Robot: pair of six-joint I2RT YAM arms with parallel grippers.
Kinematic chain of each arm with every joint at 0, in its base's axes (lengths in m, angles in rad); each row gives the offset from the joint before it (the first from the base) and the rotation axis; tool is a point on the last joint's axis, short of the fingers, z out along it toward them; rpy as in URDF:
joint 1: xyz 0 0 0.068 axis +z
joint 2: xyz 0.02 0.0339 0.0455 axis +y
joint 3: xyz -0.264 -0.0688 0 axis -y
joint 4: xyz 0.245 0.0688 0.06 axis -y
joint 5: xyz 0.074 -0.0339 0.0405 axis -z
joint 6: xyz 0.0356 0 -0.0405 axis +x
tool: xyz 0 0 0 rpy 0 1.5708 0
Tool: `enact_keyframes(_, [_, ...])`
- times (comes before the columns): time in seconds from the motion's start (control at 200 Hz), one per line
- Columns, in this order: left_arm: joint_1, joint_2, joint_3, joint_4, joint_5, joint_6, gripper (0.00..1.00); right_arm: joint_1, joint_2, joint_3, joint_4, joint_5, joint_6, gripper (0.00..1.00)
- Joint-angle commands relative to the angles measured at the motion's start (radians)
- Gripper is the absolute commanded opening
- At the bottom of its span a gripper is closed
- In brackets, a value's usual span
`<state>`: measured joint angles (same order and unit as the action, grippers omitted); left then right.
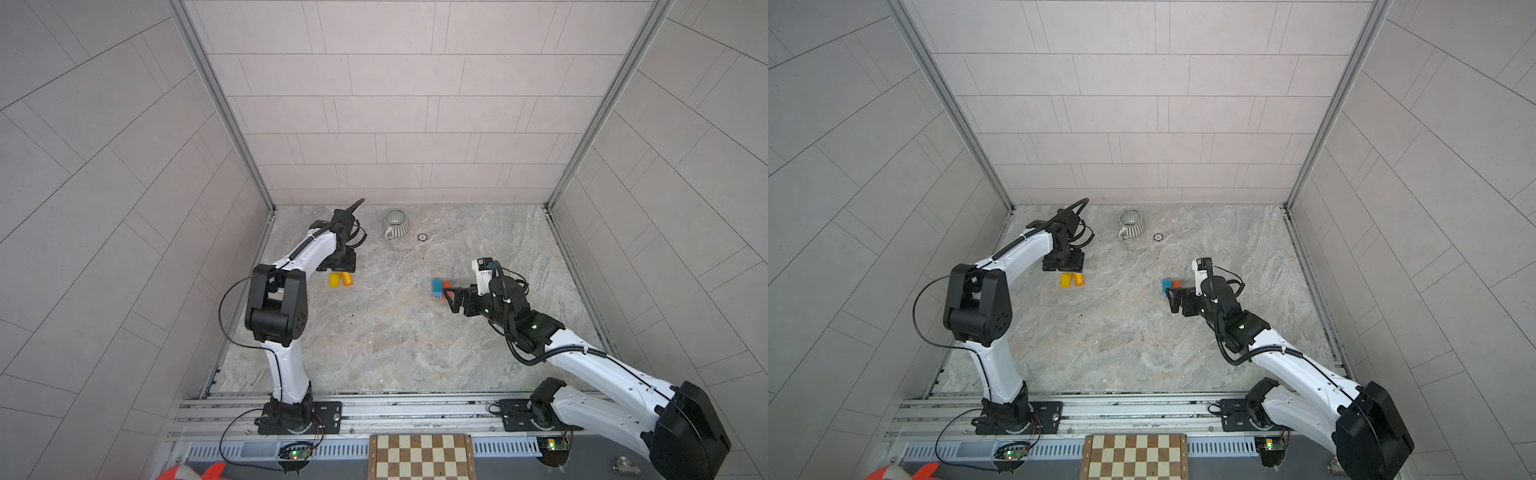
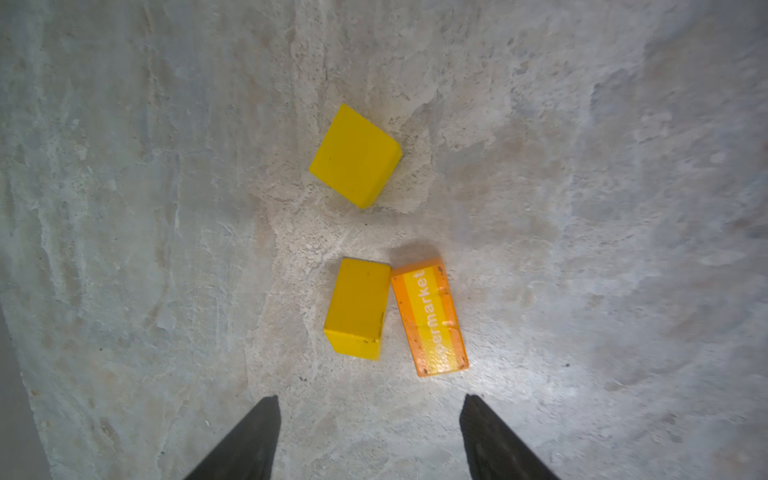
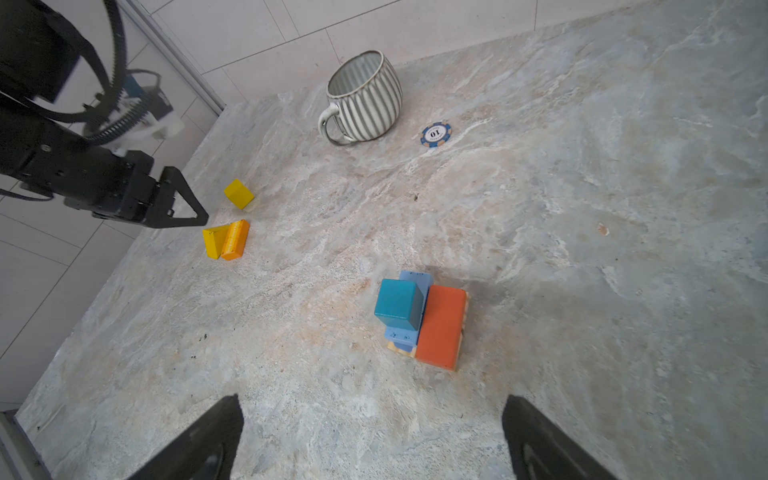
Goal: Build the wood block tower
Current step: 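Grasp the small yellow cube with the left gripper while the right gripper withdraws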
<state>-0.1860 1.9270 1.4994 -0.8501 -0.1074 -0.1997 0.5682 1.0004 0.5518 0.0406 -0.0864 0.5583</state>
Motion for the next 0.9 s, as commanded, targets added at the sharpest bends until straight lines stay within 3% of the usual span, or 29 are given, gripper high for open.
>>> enact_keyframes(0.0, [0.02, 0.03, 0.032, 0.022, -0.028, 0.04, 0.73, -0.005, 0.013, 0.013, 0.038, -0.027, 0.01, 0.99])
enact_keyframes(0.33, [0.029, 0.136, 0.135, 0.074, -0.067, 0.092, 0.72, -0.005, 0.09, 0.022, 0.081, -0.068, 0.025, 0.99])
enact_keyframes(0.896, [0.069, 0.262, 0.229, 0.082, -0.034, 0.108, 0.66, -0.004, 0.144, 0.028, 0.096, -0.078, 0.025, 0.99])
